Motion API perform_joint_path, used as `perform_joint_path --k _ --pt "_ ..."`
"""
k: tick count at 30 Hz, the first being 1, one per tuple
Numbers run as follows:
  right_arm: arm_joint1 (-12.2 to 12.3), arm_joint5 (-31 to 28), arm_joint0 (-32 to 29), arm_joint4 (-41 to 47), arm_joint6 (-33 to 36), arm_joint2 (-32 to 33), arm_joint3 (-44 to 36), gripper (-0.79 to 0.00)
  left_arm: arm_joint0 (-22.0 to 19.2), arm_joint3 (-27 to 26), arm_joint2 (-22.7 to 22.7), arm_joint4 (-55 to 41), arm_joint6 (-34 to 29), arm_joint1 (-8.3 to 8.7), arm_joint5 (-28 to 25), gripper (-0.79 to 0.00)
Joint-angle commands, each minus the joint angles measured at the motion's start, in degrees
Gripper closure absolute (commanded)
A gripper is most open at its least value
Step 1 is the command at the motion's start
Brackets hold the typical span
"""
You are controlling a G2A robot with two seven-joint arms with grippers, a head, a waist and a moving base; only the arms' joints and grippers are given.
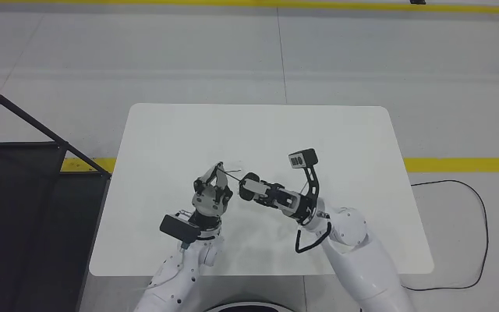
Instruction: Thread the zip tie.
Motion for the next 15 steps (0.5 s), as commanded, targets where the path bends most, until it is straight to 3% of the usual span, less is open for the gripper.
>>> perform_joint_path --k 1,3,6,15 --pt "0.0 -0.1 0.0 0.0 -0.4 -0.2 0.0 -0.166 0.0 0.1 0.1 0.2 0.0 -0.05 -0.1 0.0" --pt "0.0 -0.2 0.0 -0.1 -0.7 -0.3 0.0 -0.148 0.0 0.2 0.1 0.4 -0.1 -0.08 -0.2 0.0" --pt "-0.1 -0.2 0.2 0.0 -1.0 -0.5 0.1 0.0 0.0 0.3 0.1 0.8 0.0 -0.12 -0.3 0.0" --pt "-0.1 -0.6 0.5 0.7 -1.0 -0.7 0.5 0.0 -0.1 0.4 -0.1 1.9 0.5 -0.16 -0.5 0.0"
